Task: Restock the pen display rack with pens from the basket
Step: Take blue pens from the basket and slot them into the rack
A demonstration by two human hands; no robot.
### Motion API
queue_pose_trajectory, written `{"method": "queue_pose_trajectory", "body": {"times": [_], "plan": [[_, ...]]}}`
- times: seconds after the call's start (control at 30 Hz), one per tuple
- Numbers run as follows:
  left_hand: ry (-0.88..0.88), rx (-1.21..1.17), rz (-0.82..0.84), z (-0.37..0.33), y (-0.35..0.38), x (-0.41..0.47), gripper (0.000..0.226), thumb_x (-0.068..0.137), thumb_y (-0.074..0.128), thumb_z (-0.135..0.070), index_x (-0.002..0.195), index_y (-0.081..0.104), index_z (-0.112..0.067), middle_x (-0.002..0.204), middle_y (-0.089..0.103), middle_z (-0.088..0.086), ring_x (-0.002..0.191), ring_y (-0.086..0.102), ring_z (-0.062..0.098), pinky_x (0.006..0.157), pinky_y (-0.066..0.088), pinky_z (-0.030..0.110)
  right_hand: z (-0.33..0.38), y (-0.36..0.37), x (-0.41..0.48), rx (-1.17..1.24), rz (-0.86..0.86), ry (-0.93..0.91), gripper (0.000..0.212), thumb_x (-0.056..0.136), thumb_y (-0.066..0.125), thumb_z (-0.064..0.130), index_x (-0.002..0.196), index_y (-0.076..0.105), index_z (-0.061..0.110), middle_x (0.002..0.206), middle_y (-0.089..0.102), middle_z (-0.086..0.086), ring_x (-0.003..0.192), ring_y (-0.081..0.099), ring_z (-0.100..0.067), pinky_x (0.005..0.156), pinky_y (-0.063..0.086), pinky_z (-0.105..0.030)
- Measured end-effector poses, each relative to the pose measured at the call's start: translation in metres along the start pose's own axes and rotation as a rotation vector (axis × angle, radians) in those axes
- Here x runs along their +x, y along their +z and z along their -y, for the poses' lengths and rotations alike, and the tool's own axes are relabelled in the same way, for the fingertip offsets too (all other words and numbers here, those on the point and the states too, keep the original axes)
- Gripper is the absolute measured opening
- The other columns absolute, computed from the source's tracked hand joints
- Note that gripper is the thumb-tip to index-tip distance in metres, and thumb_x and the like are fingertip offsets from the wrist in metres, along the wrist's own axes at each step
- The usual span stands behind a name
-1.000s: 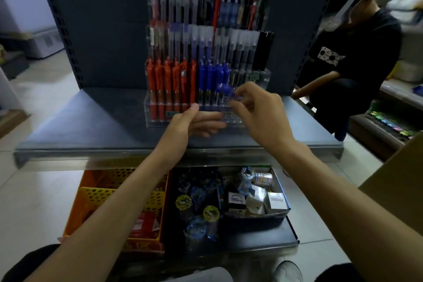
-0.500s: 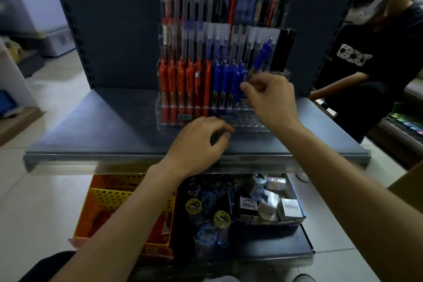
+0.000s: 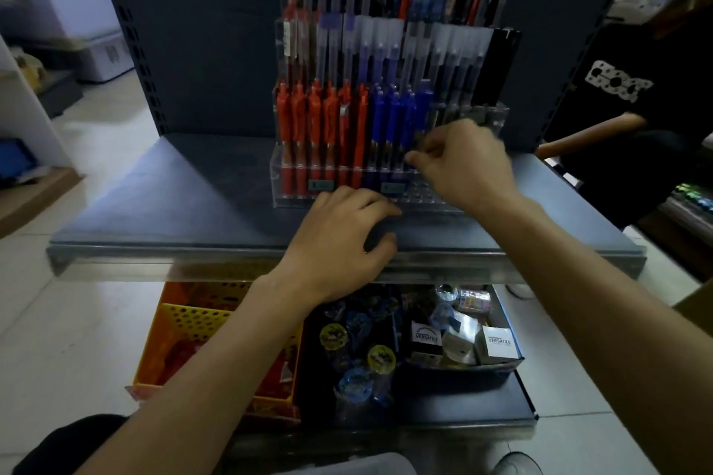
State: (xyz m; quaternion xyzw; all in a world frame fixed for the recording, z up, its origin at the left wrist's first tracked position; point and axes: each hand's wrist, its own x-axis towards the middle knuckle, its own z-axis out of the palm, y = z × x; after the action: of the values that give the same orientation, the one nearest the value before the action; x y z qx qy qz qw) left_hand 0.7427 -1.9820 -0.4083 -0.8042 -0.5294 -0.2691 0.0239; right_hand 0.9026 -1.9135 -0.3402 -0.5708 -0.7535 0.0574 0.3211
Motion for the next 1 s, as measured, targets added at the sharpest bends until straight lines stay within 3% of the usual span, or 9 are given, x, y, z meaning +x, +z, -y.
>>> {"method": "queue_pose_trajectory", "body": {"times": [0.2,0.37,0.47,0.6,0.67,0.8,1.0], "plan": [[-0.044,0.018,-0.020,-0.003,-0.002,-0.017,0.044,0.086,0.045,-0.042,0.123,0.061,-0.025,0.125,0.060,-0.008,0.117,0.048,0.015,0.094,0.027,0.027,0.000,0.014,-0.014,0.044,-0.045,0.135,0.023,0.091,0.065,0.042,0.086,0.073,0.020,0.087,0.072,-0.005,0.086,0.067,-0.027,0.075,0.055,-0.041],[-0.066,0.064,-0.017,0.002,-0.009,-0.036,0.050,0.086,0.038,-0.045,0.127,0.058,-0.027,0.129,0.057,-0.007,0.122,0.045,0.014,0.101,0.021,0.027,0.004,0.013,-0.024,0.034,-0.061,0.165,0.024,0.093,0.061,0.041,0.107,0.073,0.026,0.099,0.074,-0.005,0.094,0.066,-0.028,0.073,0.052,-0.035],[-0.064,0.093,0.018,0.004,-0.010,-0.045,0.048,0.088,0.043,-0.042,0.133,0.053,-0.028,0.135,0.054,-0.006,0.126,0.041,0.014,0.103,0.017,0.027,0.002,0.012,-0.033,0.079,-0.032,0.185,0.030,0.095,0.056,0.045,0.117,0.070,0.029,0.105,0.074,-0.001,0.100,0.066,-0.028,0.082,0.054,-0.040],[-0.062,0.089,0.050,0.002,-0.009,-0.054,0.052,0.088,0.039,-0.044,0.137,0.049,-0.028,0.140,0.049,-0.006,0.131,0.037,0.014,0.104,0.012,0.026,0.011,0.002,-0.027,0.205,-0.075,0.181,0.029,0.094,0.059,0.044,0.106,0.069,0.020,0.096,0.071,0.000,0.091,0.064,-0.022,0.082,0.052,-0.037],[-0.047,0.111,0.057,0.002,-0.009,-0.057,0.057,0.087,0.033,-0.047,0.139,0.045,-0.027,0.141,0.048,-0.006,0.131,0.037,0.015,0.104,0.010,0.026,0.017,0.002,-0.021,0.189,-0.079,0.164,0.023,0.095,0.060,0.038,0.103,0.067,0.017,0.096,0.070,-0.002,0.090,0.064,-0.023,0.082,0.052,-0.038],[-0.034,0.091,0.046,0.004,-0.010,-0.058,0.055,0.090,0.040,-0.042,0.143,0.040,-0.028,0.146,0.043,-0.007,0.134,0.030,0.011,0.107,0.007,0.025,0.018,0.004,-0.014,0.134,-0.070,0.149,0.015,0.097,0.058,0.030,0.090,0.062,0.018,0.084,0.065,-0.004,0.081,0.063,-0.025,0.075,0.053,-0.038],[-0.052,0.110,0.012,0.008,-0.008,-0.051,0.062,0.087,0.029,-0.049,0.145,0.038,-0.029,0.148,0.042,-0.005,0.136,0.032,0.014,0.110,0.007,0.028,0.007,0.014,-0.011,0.032,-0.018,0.095,0.021,0.095,0.059,0.033,0.081,0.059,0.017,0.083,0.066,-0.007,0.080,0.064,-0.029,0.072,0.054,-0.043]]}}
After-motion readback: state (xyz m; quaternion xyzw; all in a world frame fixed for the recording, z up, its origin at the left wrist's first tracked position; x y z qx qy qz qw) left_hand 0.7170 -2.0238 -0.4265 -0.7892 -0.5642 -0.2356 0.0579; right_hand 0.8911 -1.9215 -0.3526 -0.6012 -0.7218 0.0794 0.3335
